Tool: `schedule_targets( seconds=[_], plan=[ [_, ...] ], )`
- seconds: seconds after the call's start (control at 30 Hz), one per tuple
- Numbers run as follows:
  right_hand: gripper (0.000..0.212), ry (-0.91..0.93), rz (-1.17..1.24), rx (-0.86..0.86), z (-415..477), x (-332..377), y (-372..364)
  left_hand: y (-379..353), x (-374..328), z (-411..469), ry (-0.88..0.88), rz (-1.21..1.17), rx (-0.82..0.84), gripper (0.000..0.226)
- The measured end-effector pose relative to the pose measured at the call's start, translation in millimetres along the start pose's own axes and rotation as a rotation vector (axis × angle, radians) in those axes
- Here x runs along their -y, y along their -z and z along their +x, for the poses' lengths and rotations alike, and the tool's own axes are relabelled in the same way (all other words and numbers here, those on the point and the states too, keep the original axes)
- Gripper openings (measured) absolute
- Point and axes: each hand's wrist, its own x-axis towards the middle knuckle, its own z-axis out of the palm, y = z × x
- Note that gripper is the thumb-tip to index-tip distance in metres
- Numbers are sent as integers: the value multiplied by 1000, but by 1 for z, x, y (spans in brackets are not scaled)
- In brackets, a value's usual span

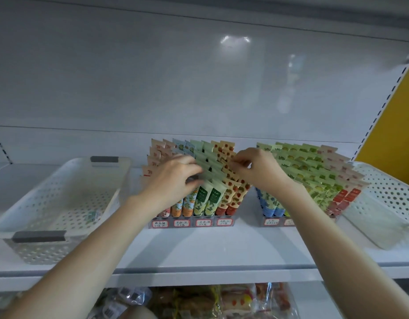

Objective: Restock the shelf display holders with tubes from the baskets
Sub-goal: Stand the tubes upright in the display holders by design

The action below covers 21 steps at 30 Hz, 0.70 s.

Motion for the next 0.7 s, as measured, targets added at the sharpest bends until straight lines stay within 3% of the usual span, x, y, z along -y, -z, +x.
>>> schedule_targets(
  seconds=[0.2,0.43,0.6,0.7],
  plan=[
    [17,98,-48,88,-8,4,-15,-9,3,0,-70,18,-14,16],
    [15,91,-65,132,-5,2,-21,-10,4,0,-51,13,29,20],
    [18,66,-17,10,5,6,-12,-4,5,8,15,-2,-23,22],
    [20,75,-72,-5,18,2,-17,-1,4,20,17,70,65,33]
  ],
)
